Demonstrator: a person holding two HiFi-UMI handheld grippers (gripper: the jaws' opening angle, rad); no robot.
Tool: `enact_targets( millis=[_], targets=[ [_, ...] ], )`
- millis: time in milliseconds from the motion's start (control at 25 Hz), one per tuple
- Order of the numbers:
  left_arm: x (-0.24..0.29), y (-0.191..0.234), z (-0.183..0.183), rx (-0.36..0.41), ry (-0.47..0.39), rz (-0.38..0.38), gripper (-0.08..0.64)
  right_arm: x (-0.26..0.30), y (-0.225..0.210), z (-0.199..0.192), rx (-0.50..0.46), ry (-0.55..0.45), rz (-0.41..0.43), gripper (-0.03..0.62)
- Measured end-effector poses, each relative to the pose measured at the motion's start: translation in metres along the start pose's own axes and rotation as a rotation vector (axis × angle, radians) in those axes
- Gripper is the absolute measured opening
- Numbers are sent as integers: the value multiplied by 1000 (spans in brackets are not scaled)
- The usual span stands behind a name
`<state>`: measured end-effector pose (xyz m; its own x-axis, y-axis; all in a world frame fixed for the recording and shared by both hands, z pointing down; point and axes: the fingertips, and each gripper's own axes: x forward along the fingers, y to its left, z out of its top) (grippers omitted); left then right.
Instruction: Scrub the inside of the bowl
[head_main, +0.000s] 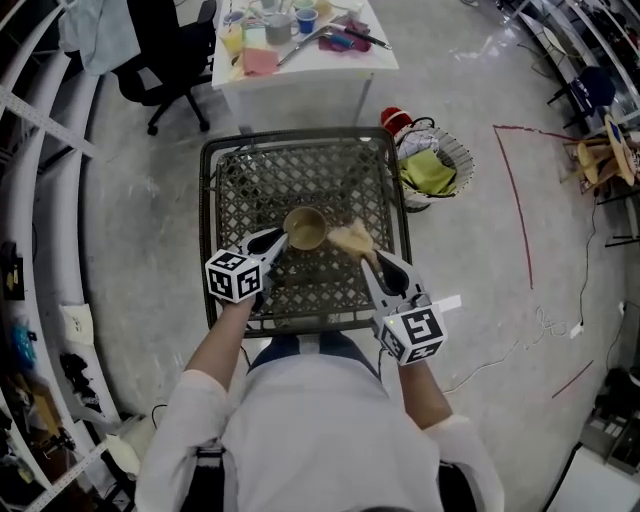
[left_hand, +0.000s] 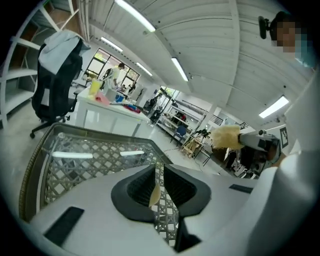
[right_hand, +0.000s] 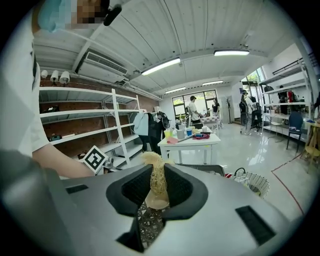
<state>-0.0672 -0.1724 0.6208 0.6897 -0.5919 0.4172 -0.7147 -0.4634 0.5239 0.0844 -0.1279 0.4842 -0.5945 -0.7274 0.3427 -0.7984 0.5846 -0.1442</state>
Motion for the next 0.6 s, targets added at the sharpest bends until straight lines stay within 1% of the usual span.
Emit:
enact_targets(
  millis=[120,240,280,320,360,440,600],
  targets=[
    [18,16,-16,-54,61,20,43,0,-3,-6,4,14,-9,86],
    [31,36,-31,-89,118,65,46,2,-4,-15,19,27,-14,86],
    [34,42,-36,-107,132,80,77,3,-4,-17,25,32,-16,86],
    [37,47,-39,-132,140,93,146,4,-4,-19,29,36,-17,86],
    [41,52,-42,-160,145,103,176,4,-4,-21,32,41,-18,86],
    [47,60,-48,-208,160,115,192,6,-4,-23,36,50,-20,86],
    [58,75,-62,-272,212,128,198,10,-5,-27,44,61,-26,86]
  ],
)
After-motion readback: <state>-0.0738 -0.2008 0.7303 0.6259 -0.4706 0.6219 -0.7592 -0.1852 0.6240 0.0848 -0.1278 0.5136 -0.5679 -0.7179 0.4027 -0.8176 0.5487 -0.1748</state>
